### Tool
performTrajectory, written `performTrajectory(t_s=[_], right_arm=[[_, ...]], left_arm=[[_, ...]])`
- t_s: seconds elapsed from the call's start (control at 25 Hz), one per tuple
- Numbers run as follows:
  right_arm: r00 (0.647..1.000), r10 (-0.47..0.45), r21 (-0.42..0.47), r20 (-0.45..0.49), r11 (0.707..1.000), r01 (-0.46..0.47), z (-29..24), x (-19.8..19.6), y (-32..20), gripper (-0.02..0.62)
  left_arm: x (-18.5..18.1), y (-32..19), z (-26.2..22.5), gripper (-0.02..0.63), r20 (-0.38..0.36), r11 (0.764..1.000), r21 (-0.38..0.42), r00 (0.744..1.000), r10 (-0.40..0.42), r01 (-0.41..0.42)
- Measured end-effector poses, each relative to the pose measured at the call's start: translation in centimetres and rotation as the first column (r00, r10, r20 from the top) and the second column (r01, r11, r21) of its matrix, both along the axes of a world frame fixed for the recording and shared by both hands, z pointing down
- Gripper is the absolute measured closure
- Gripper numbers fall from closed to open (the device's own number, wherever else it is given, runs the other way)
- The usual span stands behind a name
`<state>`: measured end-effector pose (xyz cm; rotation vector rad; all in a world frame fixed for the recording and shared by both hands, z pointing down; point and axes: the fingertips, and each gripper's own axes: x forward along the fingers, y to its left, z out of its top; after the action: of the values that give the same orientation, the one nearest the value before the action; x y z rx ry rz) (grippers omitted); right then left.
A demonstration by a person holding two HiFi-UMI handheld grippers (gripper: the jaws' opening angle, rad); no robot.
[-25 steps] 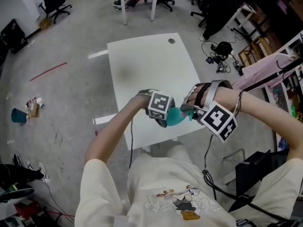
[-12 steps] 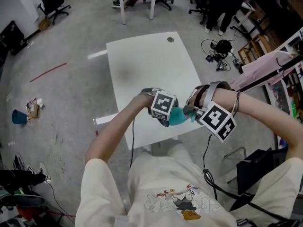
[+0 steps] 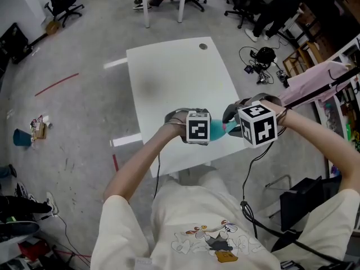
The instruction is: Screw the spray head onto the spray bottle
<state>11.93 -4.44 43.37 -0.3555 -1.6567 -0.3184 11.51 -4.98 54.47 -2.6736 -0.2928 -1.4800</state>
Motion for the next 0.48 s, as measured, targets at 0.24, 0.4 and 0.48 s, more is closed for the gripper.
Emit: performTrajectory(t_s=[0.24, 0.4, 0.48], right_arm=[[0.937, 0.348, -0.097, 0.000, 0.933, -0.347, -0.3, -0.1, -1.8, 0.466], [0.817, 0.576, -0.137, 0.006, 0.810, -0.570, -0.3, -0.1, -3.8, 0.466], [0.746, 0.665, -0.151, 0.012, 0.739, -0.656, -0.6, 0.0, -4.6, 0.466]], left_arm=[[0.7, -2.3, -0.2, 0.204, -0.037, 0.942, 0.087, 0.946, -0.323, 0.325], [0.9, -3.9, -0.3, 0.204, -0.101, 0.844, 0.106, 0.850, -0.517, 0.526], [0.8, -4.7, -0.5, 0.204, -0.131, 0.787, 0.132, 0.798, -0.589, 0.603]])
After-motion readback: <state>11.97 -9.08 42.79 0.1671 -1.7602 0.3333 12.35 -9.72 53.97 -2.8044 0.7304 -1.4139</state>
